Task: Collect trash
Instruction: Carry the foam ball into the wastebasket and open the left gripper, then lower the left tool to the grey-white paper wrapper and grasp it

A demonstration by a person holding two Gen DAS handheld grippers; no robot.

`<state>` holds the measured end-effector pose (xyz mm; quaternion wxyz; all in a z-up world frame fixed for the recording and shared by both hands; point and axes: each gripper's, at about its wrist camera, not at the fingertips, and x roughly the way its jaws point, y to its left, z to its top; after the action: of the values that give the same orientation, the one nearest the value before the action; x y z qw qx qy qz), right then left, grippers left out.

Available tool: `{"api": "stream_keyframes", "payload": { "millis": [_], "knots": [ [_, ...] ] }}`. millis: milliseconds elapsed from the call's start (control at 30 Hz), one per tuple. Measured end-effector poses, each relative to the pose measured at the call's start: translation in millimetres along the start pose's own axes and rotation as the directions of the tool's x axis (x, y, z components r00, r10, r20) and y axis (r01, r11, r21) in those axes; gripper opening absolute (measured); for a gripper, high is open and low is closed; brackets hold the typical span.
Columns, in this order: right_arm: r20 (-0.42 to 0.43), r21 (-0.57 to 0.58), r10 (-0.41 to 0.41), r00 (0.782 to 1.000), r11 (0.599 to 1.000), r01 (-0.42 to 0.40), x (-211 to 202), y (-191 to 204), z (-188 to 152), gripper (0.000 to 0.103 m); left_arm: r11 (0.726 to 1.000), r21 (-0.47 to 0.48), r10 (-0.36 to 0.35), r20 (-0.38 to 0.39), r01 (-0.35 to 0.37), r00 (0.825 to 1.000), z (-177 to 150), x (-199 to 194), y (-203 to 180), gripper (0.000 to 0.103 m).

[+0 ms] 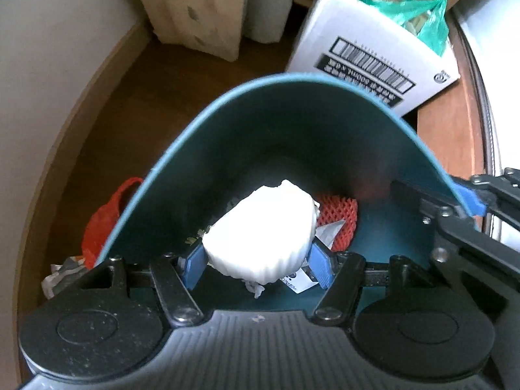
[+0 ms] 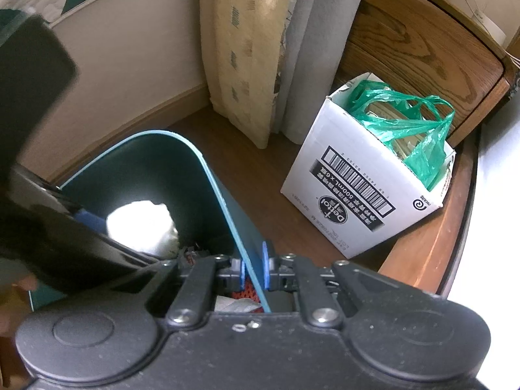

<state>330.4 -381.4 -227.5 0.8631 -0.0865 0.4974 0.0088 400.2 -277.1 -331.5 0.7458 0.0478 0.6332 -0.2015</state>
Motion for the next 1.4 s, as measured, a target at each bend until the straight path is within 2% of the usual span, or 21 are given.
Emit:
{"api": "stream_keyframes", "payload": {
  "millis": [133, 233, 400, 533, 633, 833, 933, 1100, 1233, 1400],
  "knots": [
    [-0.002, 0.001, 0.002, 1.000, 1.000, -0.002, 1, 0, 1, 0.009, 1.000, 0.015, 0.023, -0.016, -0.023, 1.000, -1, 8, -2, 0.066],
    [-0.005, 0.005, 0.004, 1.000, 1.000, -0.004, 1, -1, 1, 0.009, 0.999, 0.032, 0.011, -0.010, -0.011, 1.000, -6, 2, -1, 0.067],
    [-0.012, 0.012, 0.004, 1.000, 1.000, -0.004, 3, -3, 2, 0.009, 0.991, 0.114, 0.058, 0.052, -0.064, 0.997, -21, -20, 1, 0.067],
    [-0.017, 0.018, -0.003, 1.000, 1.000, 0.004, 5, -3, 2, 0.009, 0.997, 0.075, 0.003, 0.077, -0.009, 0.997, -32, -45, 19, 0.068],
    [-0.019, 0.022, -0.010, 1.000, 1.000, 0.010, 6, -2, 3, 0.009, 0.999, 0.039, -0.038, 0.099, 0.035, 0.994, -36, -60, 30, 0.076],
    [-0.020, 0.031, -0.012, 1.000, 0.999, 0.012, 7, -3, 3, 0.009, 0.994, -0.041, -0.092, 0.154, 0.099, 0.984, -46, -95, 50, 0.076],
    [-0.021, 0.028, -0.016, 1.000, 0.999, 0.017, 7, -3, 3, 0.009, 0.992, -0.099, -0.061, 0.188, 0.081, 0.980, -64, -116, 74, 0.076],
    [-0.033, 0.010, -0.034, 0.999, 0.999, 0.034, 7, -2, 2, 0.009, 0.980, -0.197, 0.060, 0.190, -0.022, 0.980, -103, -131, 136, 0.076],
    [-0.067, -0.063, -0.059, 0.996, 0.996, 0.055, 9, 7, -4, 0.011, 0.956, -0.282, 0.120, 0.153, -0.073, 0.981, -130, -120, 183, 0.076],
    [-0.183, -0.162, -0.092, 0.979, 0.985, 0.063, 25, 21, -18, 0.010, 0.954, -0.260, 0.182, 0.116, -0.147, 0.976, -154, -81, 217, 0.076]
  ]
}}
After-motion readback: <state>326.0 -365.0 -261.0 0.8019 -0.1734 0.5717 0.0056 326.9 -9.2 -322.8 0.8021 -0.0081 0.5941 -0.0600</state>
